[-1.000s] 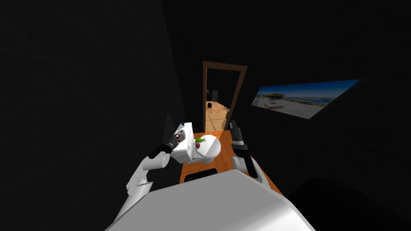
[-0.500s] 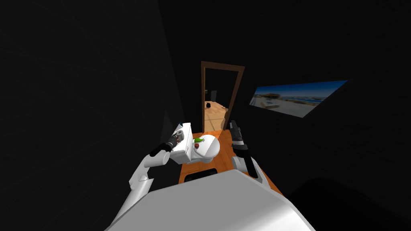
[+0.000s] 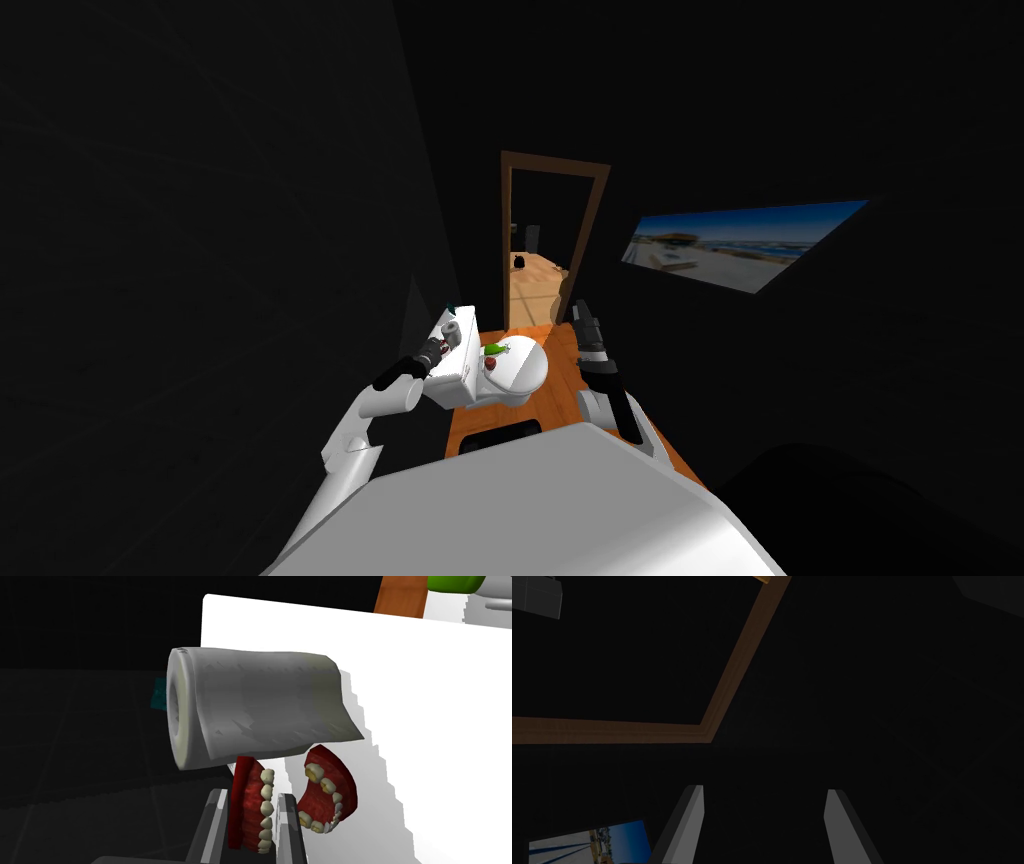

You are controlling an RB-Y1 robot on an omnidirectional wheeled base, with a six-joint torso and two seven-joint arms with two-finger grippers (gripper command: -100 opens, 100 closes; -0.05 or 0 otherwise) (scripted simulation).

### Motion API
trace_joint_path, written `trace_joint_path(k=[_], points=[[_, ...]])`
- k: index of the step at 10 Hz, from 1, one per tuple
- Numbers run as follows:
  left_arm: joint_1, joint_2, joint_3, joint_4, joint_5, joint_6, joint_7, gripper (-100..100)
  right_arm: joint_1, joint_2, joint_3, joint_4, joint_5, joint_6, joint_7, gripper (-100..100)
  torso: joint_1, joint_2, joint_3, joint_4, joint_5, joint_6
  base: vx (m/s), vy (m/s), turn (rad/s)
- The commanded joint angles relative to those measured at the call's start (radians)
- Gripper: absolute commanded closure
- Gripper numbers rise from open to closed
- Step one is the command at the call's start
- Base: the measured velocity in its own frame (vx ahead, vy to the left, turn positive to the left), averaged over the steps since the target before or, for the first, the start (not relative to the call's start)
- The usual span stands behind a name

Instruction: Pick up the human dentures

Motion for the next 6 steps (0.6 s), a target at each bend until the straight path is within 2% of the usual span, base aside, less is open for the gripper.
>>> trace_joint_path(k=[1,2,5,6], points=[[0.0,0.0,0.0,0.0,0.0,0.0,0.0,0,0.0,0.0,0.0,0.0,0.0,0.0,0.0,0,0.0,0.0,0.0,0.0,0.0,0.0,0.0,0.0,0.0],[0.017,-0.005,-0.01,-0.033,-0.006,0.011,-0.001,100,0.0,0.0,0.0,0.0,0.0,0.0,0.0,0,0.0,0.0,0.0,0.0,0.0,0.0,0.0,0.006,0.092],[0.057,-0.012,-0.031,-0.097,-0.013,0.033,-0.003,100,0.0,0.0,0.0,0.0,0.0,0.0,0.0,0,0.0,0.001,0.0,0.0,0.0,0.0,0.001,0.012,0.064],[0.045,-0.011,-0.026,-0.081,-0.012,0.027,-0.002,100,0.0,0.0,0.0,0.0,0.0,0.0,0.0,0,0.0,0.0,0.0,0.0,0.0,0.0,0.0,0.0,0.0]])
